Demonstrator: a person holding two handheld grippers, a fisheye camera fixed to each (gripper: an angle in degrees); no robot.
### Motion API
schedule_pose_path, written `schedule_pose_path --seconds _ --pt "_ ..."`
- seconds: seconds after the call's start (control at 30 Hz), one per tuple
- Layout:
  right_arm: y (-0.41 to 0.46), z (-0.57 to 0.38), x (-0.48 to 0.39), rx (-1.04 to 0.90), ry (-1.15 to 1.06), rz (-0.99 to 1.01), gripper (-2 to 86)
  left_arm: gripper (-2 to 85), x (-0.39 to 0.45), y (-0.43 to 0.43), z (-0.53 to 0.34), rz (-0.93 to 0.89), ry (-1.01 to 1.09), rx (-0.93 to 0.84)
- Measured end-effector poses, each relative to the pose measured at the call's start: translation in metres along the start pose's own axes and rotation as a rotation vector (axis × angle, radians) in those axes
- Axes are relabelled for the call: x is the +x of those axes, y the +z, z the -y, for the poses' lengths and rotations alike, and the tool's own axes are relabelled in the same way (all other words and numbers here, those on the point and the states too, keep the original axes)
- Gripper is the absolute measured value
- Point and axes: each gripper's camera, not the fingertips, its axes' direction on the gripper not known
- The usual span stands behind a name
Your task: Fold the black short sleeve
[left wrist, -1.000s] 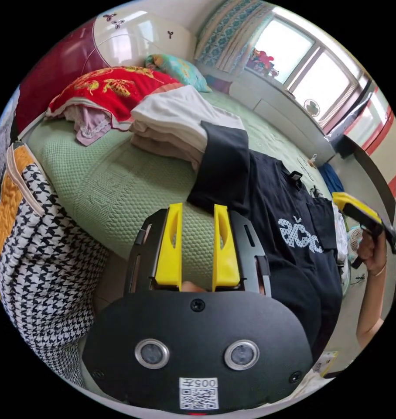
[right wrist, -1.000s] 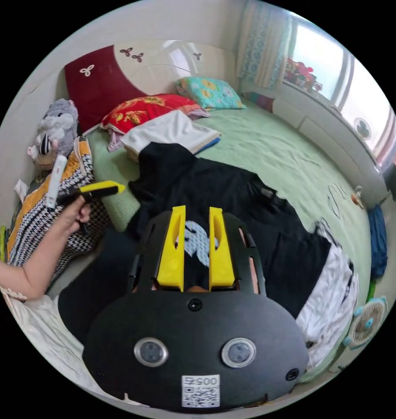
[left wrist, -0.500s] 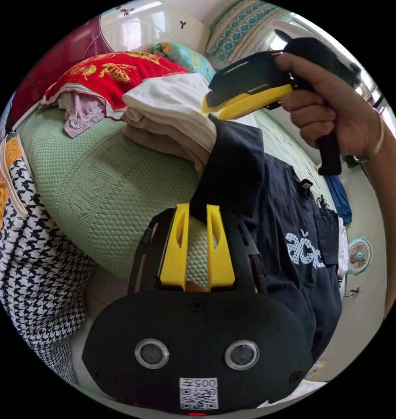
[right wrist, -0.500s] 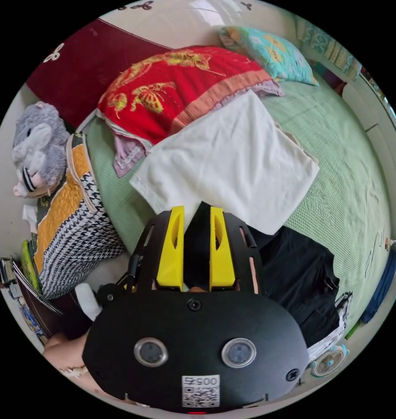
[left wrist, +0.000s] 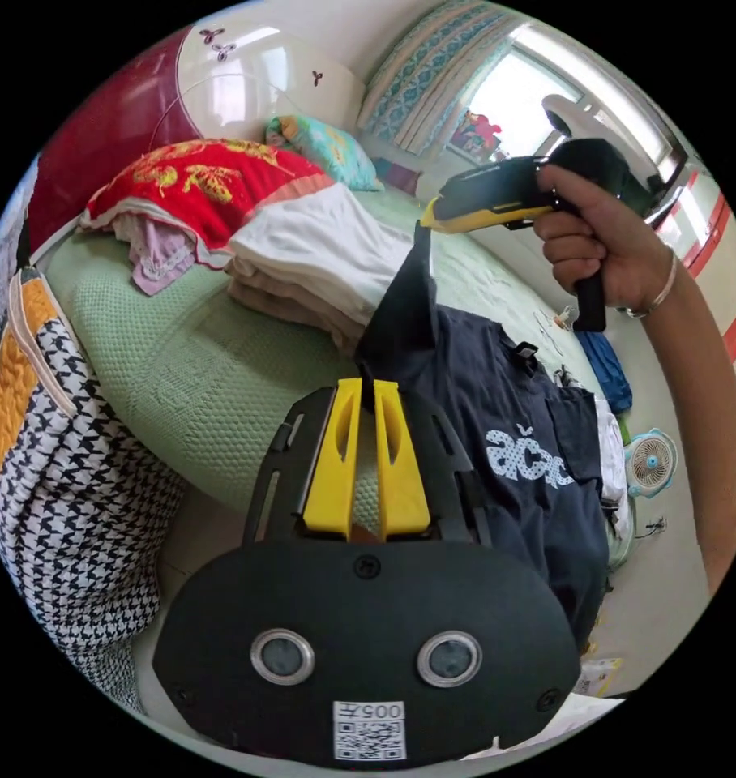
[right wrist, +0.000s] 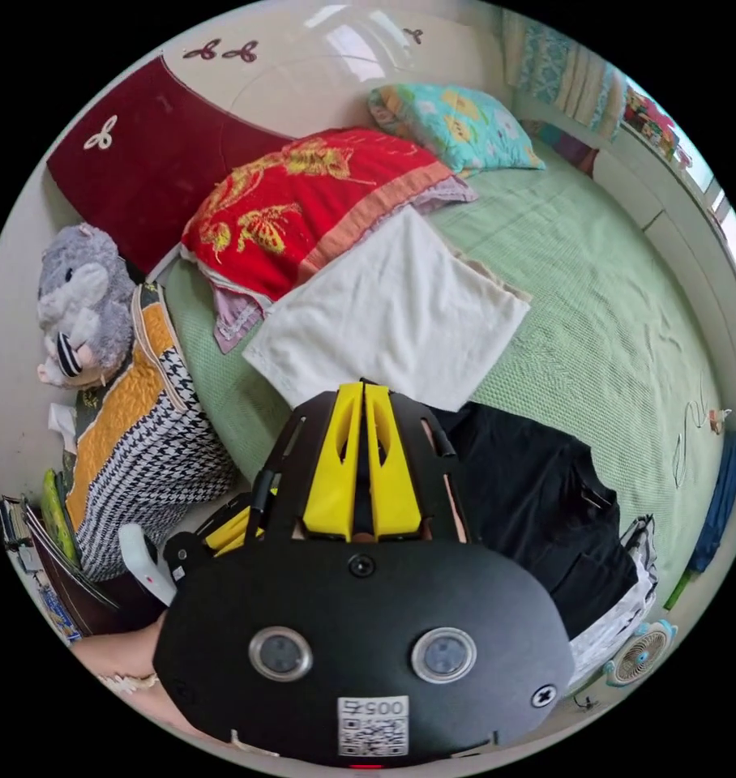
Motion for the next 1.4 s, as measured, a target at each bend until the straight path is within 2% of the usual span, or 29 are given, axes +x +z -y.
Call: schedule_pose_path --seconds 0.13,0.27,0.37,0.5,0.63,0.8,0.9,1.0,1.17,1.27,1.33,1.4 --pt "-0.032 -0.027 0.045 0.060 0.040 -0.039 -1.6 4.4 0.042 -0.017 -0.003 -0.027 0.107 0.056" --pt "-0.044 -0.054 0.099 0.075 0.127 -0.038 -1.5 4.3 0.101 -0.005 -0.011 -0.080 0.237 0.030" --pt "-0.033 -0.079 0.148 0.049 0.225 -0.036 -1.4 2.9 0.138 0.020 -0.018 -0.095 0.325 -0.064" --pt "0.014 -0.113 0.212 -0.018 0.358 -0.021 -0.9 0.1 0.171 0.036 -0.017 -0.025 0.427 -0.084" --pt "0.035 -0.138 0.247 -0.006 0.443 -0.008 0.8 -0.3 0.174 0.062 -0.010 -0.039 0.421 -0.166" --pt "0.027 -0.149 0.228 0.078 0.265 0.079 1.3 -0.4 0.178 0.122 0.000 0.025 0.404 -0.286" --pt "0.049 -0.153 0.203 0.004 0.125 0.120 -0.2 -0.5 0.181 0.153 0.003 0.107 0.399 -0.334" --pt "0.078 -0.162 0.189 -0.086 0.053 0.015 -0.9 -0.5 0.178 0.178 0.001 0.147 0.409 -0.402" --pt "0.070 -0.181 0.203 -0.062 0.097 0.061 -1.1 -0.6 0.182 0.177 0.009 0.147 0.371 -0.361" --pt "0.051 -0.195 0.188 0.014 -0.006 0.023 -1.0 -0.6 0.199 0.176 0.017 0.121 0.408 -0.270" --pt "0.047 -0.206 0.171 0.043 -0.113 0.079 -1.0 -0.6 0.208 0.189 0.021 0.087 0.434 -0.281" --pt "0.054 -0.214 0.159 0.016 -0.189 0.057 -1.0 -0.6 0.213 0.219 0.023 0.173 0.444 -0.349"
